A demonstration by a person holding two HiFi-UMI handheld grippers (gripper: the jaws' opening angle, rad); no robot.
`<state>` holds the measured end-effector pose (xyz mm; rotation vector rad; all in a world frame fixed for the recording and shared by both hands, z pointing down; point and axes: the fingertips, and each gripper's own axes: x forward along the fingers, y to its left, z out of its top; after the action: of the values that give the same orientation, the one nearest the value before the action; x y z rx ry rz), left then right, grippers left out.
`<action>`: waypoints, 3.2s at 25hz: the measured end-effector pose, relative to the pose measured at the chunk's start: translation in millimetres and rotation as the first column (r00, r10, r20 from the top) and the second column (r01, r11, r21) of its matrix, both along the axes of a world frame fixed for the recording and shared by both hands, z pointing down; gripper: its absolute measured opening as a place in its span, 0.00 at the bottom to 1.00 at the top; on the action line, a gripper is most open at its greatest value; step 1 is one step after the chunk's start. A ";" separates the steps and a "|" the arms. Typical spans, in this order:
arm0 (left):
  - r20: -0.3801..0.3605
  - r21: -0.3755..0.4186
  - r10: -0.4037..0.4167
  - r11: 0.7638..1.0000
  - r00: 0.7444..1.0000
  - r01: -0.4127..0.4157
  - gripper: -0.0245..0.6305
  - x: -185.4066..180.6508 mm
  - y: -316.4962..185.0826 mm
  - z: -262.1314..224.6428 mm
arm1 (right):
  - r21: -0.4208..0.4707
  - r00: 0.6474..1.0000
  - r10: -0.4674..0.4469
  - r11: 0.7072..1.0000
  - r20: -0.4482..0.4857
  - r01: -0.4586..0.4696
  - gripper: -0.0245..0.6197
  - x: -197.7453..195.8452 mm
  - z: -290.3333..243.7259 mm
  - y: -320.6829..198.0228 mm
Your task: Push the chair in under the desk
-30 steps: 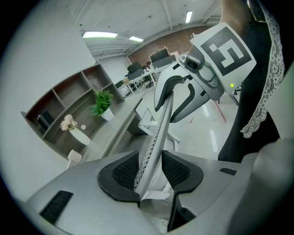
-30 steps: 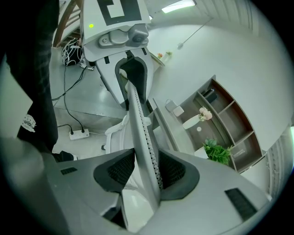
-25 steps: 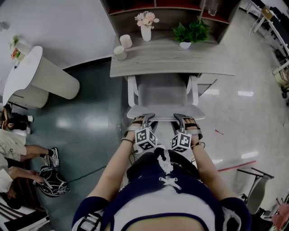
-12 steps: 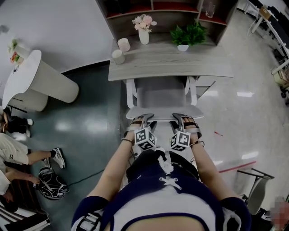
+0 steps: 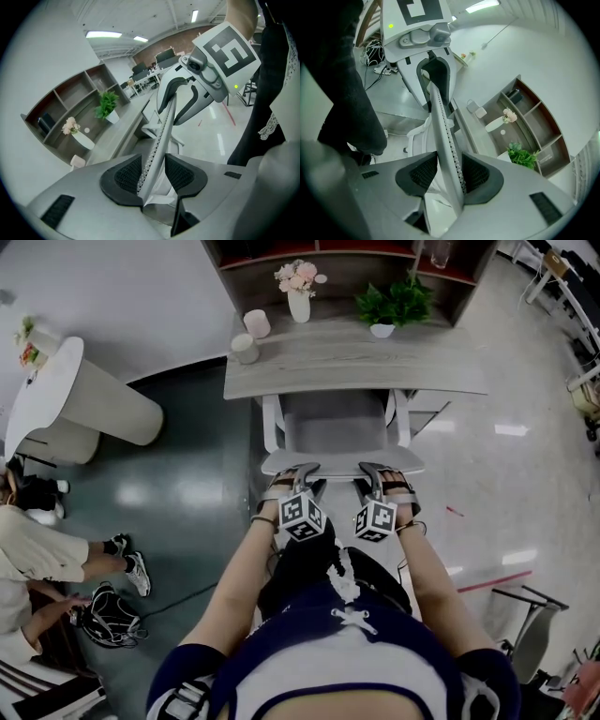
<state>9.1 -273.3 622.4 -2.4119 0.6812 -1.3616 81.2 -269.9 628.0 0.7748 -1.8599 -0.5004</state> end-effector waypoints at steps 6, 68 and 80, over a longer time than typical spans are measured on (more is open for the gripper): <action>-0.003 -0.009 -0.005 1.000 1.000 0.005 0.28 3.4 -10.3 1.2 | -0.002 1.000 0.008 1.000 -0.004 -0.008 0.26 3.4 0.9 -12.0; -0.165 -0.337 -0.126 0.939 0.978 0.064 0.33 -3.0 -62.7 -26.8 | -0.188 0.979 0.122 0.978 0.161 -0.091 0.27 0.1 -43.2 -52.8; -0.691 -0.225 -0.403 0.909 0.600 0.352 0.08 -23.2 -78.0 -157.8 | -0.286 0.527 0.449 0.886 0.722 -0.364 0.06 -4.6 -150.1 -67.0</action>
<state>-14.1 -351.3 464.6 -2.9683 1.4332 -0.4354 76.6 -337.0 477.9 1.4808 -2.3353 0.3200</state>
